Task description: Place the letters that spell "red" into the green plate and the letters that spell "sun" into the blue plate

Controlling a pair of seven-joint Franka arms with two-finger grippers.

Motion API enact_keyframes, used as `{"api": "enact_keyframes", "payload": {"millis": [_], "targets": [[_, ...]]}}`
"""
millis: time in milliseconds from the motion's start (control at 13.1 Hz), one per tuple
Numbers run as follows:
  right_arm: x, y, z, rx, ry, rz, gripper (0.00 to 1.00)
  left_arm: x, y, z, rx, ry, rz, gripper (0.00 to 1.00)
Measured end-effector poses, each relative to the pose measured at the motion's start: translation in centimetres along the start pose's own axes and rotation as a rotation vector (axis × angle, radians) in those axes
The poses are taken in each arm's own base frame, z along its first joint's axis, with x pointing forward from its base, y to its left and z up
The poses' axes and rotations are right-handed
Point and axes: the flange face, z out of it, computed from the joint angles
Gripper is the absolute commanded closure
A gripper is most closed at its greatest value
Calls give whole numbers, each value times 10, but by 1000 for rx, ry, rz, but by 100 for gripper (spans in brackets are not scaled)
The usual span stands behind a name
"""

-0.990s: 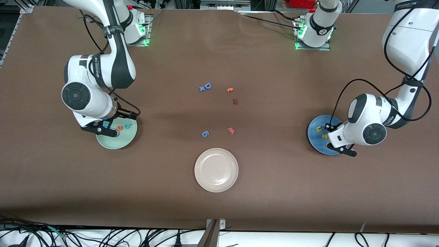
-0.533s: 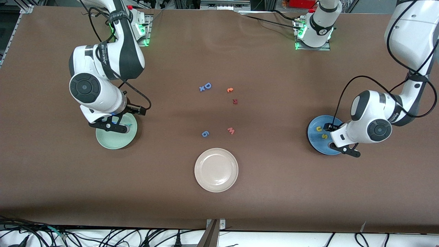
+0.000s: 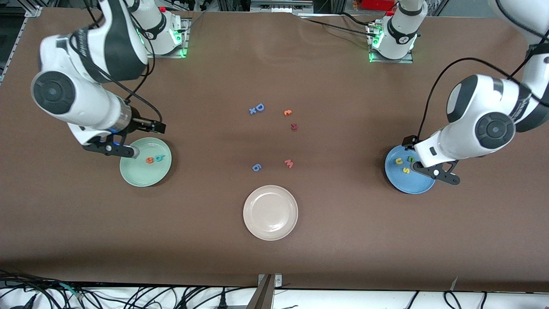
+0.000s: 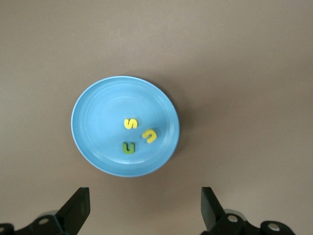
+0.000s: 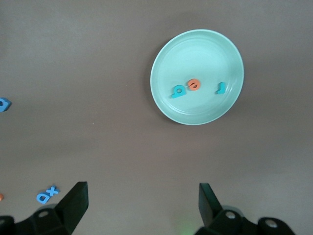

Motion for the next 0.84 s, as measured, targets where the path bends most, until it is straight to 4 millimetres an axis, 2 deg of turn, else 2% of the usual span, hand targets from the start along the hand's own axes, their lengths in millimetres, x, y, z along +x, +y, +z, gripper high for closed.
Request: {"api": "enact_keyframes", "payload": {"millis": [305, 533, 686, 838], "targets": [[-10, 34, -37, 18, 48, 5, 0, -7, 16, -68, 4, 12, -80, 0], [-23, 78, -68, 36, 56, -23, 0, -24, -1, -108, 48, 65, -161, 0], [-29, 103, -80, 45, 58, -77, 0, -39, -10, -129, 79, 95, -214, 0], [-33, 112, -83, 44, 46, -98, 0, -52, 3, -155, 49, 144, -224, 0]]}}
